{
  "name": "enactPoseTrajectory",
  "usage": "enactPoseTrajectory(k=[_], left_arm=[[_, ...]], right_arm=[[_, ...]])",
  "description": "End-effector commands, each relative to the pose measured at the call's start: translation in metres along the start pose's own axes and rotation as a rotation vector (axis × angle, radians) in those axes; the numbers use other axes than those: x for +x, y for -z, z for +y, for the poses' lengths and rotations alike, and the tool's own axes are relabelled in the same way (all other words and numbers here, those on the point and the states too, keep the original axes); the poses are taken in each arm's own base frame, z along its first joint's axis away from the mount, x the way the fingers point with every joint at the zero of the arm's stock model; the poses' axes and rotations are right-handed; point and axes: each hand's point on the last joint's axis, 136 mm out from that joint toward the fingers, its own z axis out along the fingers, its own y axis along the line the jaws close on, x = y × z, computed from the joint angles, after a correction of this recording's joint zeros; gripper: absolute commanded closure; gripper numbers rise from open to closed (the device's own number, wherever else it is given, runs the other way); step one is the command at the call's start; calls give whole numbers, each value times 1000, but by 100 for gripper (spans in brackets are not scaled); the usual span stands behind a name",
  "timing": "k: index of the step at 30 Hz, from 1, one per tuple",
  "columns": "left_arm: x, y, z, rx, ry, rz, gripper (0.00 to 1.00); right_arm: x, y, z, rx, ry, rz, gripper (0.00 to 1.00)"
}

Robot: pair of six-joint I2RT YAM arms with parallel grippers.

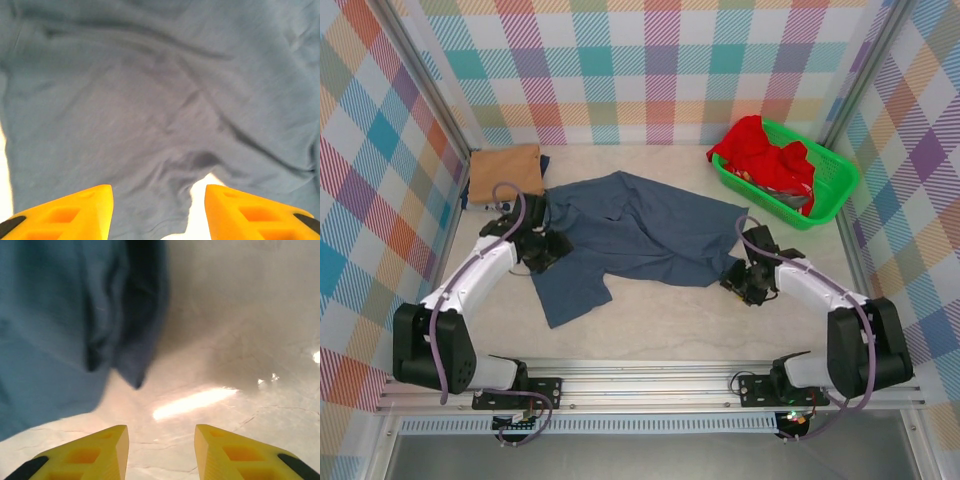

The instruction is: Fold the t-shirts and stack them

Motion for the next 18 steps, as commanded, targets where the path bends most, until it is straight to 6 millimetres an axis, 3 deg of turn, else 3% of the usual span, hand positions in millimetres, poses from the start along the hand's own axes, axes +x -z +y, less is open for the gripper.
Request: enactPoseTrajectory(k=[1, 8, 14, 18], left_arm=[[29, -4, 20, -25, 32, 83, 49], [30, 8, 17, 15, 51, 51, 51], [31, 14, 15, 32, 43, 46, 53], [33, 17, 11, 63, 32, 44, 53]], right_arm=[[-21, -8, 34, -145, 8, -57, 63], [-33, -17, 45, -162, 42, -68, 66], [-35, -22, 30, -96, 54, -73, 71], [-50, -13, 45, -136, 124, -118, 73]])
